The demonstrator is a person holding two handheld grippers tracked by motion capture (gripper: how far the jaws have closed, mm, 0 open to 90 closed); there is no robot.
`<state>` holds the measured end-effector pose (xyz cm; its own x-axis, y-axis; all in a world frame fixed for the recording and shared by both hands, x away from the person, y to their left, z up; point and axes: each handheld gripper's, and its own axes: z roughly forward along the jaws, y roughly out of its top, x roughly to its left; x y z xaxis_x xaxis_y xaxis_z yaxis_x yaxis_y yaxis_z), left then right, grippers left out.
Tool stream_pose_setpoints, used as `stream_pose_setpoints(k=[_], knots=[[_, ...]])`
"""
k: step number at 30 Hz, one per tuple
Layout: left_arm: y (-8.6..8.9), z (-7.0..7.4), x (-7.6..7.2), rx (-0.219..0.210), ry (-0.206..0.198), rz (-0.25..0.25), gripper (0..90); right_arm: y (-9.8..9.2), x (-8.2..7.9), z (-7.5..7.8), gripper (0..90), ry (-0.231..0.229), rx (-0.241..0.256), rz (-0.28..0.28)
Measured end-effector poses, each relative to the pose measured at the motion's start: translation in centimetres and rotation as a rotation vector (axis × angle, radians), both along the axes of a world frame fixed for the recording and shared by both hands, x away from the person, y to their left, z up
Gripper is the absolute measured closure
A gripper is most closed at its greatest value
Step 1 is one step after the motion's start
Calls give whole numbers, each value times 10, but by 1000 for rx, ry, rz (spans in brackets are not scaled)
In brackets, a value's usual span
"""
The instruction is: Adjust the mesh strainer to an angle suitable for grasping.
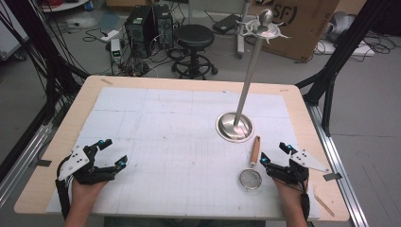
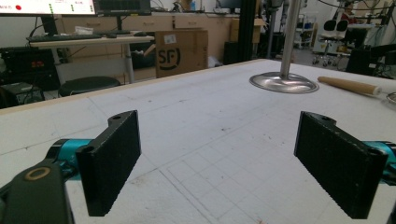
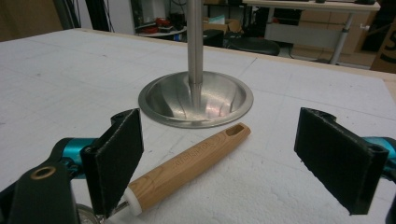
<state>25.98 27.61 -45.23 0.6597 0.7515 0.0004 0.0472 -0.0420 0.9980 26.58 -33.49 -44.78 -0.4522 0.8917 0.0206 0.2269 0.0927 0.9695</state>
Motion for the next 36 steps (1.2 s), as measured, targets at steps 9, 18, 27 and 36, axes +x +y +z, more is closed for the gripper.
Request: stream_pose_setpoints(k=[9,18,27,36], knots=[[0,0,0,0,-1,0,152,1,-1,0,145,-6,-14,-13],[-2,4,1,3,20,-13,150,14,7,7,148,71,-36,45],[-5,7,0,19,7,-18,150,23,12,13,159,149,-59,-5],[-5,8,0,26,3,-17,150,34,21,8,254,277,-115,-7]])
